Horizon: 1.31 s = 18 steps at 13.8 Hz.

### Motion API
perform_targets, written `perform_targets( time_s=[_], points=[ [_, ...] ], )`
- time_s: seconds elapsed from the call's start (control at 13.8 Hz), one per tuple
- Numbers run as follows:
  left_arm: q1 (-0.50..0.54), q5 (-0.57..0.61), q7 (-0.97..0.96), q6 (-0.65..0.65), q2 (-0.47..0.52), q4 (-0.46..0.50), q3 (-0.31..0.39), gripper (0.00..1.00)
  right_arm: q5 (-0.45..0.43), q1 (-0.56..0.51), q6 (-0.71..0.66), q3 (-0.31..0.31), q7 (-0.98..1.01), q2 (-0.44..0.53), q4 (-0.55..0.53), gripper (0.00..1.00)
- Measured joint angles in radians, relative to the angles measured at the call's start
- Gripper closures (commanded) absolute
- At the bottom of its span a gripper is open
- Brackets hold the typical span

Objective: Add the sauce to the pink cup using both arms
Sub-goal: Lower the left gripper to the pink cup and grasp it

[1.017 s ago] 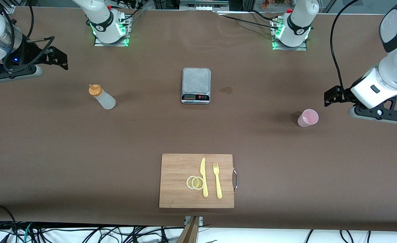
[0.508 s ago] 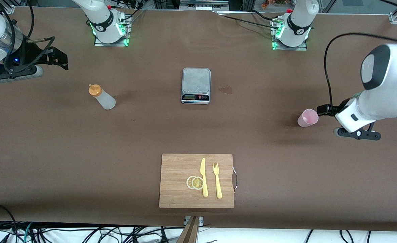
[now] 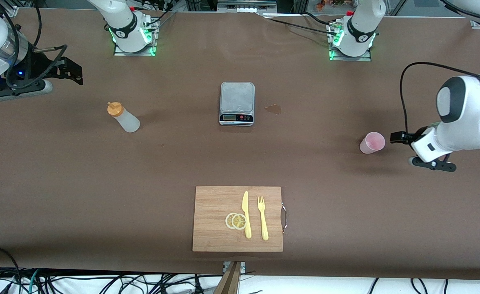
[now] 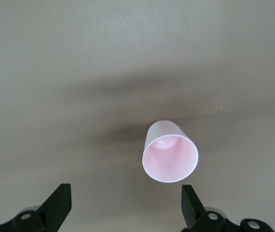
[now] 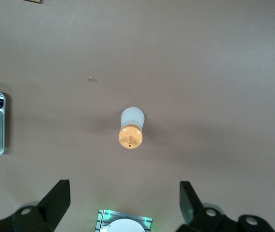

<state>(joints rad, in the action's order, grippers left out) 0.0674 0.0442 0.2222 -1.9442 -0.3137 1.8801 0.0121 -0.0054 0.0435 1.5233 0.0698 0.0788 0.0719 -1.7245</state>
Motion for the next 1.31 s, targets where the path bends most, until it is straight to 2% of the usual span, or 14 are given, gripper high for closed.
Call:
perform_targets(
  time_s=[0.22,0.58,0.8,0.87,0.94,1.02,1.16,1.23,1.31],
  points=[
    [0.009,-0.006,0.044,-0.111,0.000,0.100,0.000,0.00,0.000,0.000,0.000,0.000,0.000,-0.001,-0.001,0.00],
    [0.010,-0.012,0.071,-0.151,-0.004,0.150,-0.011,0.00,0.000,0.001,0.000,0.000,0.000,-0.002,-0.003,0.00],
    [0.011,-0.027,0.072,-0.196,-0.043,0.160,-0.011,0.01,0.000,0.002,0.001,0.001,0.000,-0.004,-0.006,0.00],
    [0.011,-0.033,0.072,-0.204,-0.056,0.159,-0.010,0.16,0.000,0.003,0.001,0.001,0.000,-0.005,-0.006,0.00],
    [0.013,-0.036,0.072,-0.210,-0.067,0.156,-0.010,0.41,0.000,0.003,0.001,0.001,0.000,-0.006,-0.006,0.00],
    [0.015,-0.038,0.072,-0.212,-0.075,0.153,-0.010,0.59,0.000,0.004,0.001,0.001,0.000,-0.007,-0.007,0.00],
    [0.018,-0.038,0.072,-0.212,-0.083,0.152,-0.010,0.91,0.000,0.005,0.001,0.001,0.000,-0.007,-0.007,0.00],
    [0.018,-0.038,0.073,-0.212,-0.084,0.152,-0.010,1.00,0.000,0.005,0.001,0.001,0.000,-0.007,-0.007,0.00],
    [0.019,-0.038,0.074,-0.212,-0.084,0.150,-0.010,1.00,0.000,0.006,0.001,0.001,0.000,-0.007,-0.008,0.00]
  ],
)
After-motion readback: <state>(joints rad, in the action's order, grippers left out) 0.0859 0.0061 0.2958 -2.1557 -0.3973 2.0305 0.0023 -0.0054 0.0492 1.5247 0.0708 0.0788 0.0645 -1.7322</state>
